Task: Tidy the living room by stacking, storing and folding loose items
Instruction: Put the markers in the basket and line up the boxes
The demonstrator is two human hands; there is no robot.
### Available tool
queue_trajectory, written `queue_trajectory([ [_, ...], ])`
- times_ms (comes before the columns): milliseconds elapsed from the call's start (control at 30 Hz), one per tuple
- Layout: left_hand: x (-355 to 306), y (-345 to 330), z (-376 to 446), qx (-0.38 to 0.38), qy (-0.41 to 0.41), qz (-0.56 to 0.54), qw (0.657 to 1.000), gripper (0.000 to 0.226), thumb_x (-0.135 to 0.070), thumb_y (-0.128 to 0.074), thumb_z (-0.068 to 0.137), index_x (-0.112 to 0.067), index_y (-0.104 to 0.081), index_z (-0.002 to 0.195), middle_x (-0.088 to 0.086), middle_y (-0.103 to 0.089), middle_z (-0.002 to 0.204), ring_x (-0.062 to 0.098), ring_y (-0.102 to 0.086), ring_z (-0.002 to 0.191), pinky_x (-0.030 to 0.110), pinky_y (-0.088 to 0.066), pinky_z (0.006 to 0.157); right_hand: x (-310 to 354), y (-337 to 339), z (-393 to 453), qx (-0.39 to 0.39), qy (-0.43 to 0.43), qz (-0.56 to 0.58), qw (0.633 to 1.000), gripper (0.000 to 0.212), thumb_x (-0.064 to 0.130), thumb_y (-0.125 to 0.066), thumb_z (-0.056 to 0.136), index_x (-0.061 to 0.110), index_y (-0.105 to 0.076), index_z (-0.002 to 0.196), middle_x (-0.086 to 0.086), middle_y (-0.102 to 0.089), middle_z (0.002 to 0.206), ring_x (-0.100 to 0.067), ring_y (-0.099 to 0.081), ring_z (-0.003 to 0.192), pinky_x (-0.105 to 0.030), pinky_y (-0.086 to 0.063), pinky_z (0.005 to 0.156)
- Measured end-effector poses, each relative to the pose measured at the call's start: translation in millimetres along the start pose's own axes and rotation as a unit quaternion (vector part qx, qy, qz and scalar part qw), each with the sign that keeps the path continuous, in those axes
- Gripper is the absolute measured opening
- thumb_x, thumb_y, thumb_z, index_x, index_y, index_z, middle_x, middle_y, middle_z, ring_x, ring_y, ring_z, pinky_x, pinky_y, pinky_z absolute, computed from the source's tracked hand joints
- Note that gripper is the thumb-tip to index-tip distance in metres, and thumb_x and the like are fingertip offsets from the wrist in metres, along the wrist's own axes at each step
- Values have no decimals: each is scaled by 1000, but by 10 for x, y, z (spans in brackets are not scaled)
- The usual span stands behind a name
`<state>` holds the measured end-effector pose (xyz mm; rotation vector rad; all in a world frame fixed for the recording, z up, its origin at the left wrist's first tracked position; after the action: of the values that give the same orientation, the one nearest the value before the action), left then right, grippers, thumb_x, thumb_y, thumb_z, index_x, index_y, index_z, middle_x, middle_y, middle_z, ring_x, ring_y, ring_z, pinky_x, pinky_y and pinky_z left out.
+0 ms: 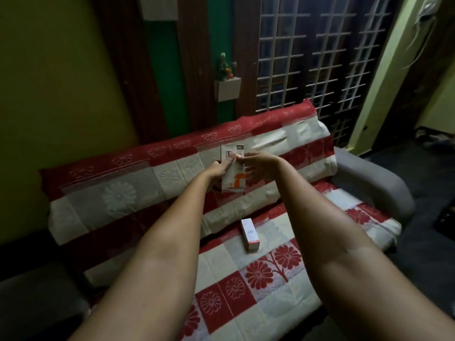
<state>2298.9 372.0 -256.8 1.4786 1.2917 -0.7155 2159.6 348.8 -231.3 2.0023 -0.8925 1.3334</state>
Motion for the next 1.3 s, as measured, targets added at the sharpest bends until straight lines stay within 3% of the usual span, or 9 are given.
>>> queue_trajectory([
  [167,304,-194,925,-65,41,-18,997,131,-98,-51,37,-7,-50,131,13,-64,120,28,-66,100,44,-53,89,-273,458,739,43,-63,24,997,41,37,-56,94,11,-53,124,-13,-60,117,-25,-65,94,-38,-58,76],
  [300,651,-517,1410,-84,88,-70,990,100,-85,-59,57,-5,-60,118,13,-70,108,24,-70,90,37,-57,81,-747,834,1320,63,-131,52,988,54,47,-54,92,5,-52,125,-14,-62,114,-29,-63,99,-42,-52,89],
  [433,1560,-750,2042,-127,188,-79,971,132,-97,-56,32,-6,-55,128,13,-65,120,27,-67,101,43,-54,91,-1416,1229,1895,-16,-187,74,979,54,46,-56,91,13,-49,133,-7,-49,124,-28,-55,104,-40,-52,80],
  [533,1941,-920,2128,-138,232,-102,958,99,-82,-62,58,-9,-57,124,11,-67,115,25,-68,96,38,-56,87,-2057,1269,2214,-20,-251,77,965,35,42,-54,94,13,-52,115,-5,-50,104,-20,-52,86,-33,-49,69],
  [600,2221,-1053,2288,-130,246,-141,950,76,-69,-63,73,-12,-58,122,11,-69,110,23,-70,90,32,-57,75,-2545,1249,2456,-15,-293,70,954,35,39,-55,94,12,-50,115,-7,-51,106,-23,-53,91,-36,-49,80],
  [700,2774,-1253,2563,-107,270,-193,937,56,-52,-63,85,-13,-55,126,12,-69,111,24,-70,88,28,-55,62,-3195,1227,2720,-29,-317,-9,948,53,36,-59,92,8,-45,135,-11,-45,138,-31,-44,126,-38,-39,93],
  [900,4024,-1650,3140,-92,301,-231,921,59,-52,-63,85,-14,-54,130,11,-69,112,26,-71,91,31,-56,65,-4661,1035,3458,-80,-359,-103,924,99,44,-76,74,5,-21,147,-18,-32,149,-37,-36,134,-49,-35,109],
  [1100,4720,-1728,3346,-100,326,-240,909,90,-71,-70,59,-20,-52,131,10,-67,117,27,-70,94,37,-59,71,-5052,832,3744,-132,-339,-214,907,99,50,-77,72,13,-18,143,-12,-31,142,-35,-31,132,-47,-36,102],
  [1300,4685,-1536,3199,-110,325,-258,903,59,-53,-63,84,-15,-55,128,12,-69,113,28,-70,92,33,-58,66,-4761,929,3680,-196,-285,-162,924,83,27,-79,72,14,-29,137,-14,-47,129,-36,-46,122,-48,-43,97],
])
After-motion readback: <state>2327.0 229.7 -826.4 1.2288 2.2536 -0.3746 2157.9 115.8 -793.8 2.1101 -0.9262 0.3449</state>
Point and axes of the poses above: each hand's wrist, its own z-axis towards the middle knuckle, its own y-axis out of the back of the hand, x = y × z, the point moved 6 cm from there along z, towards the middle knuckle
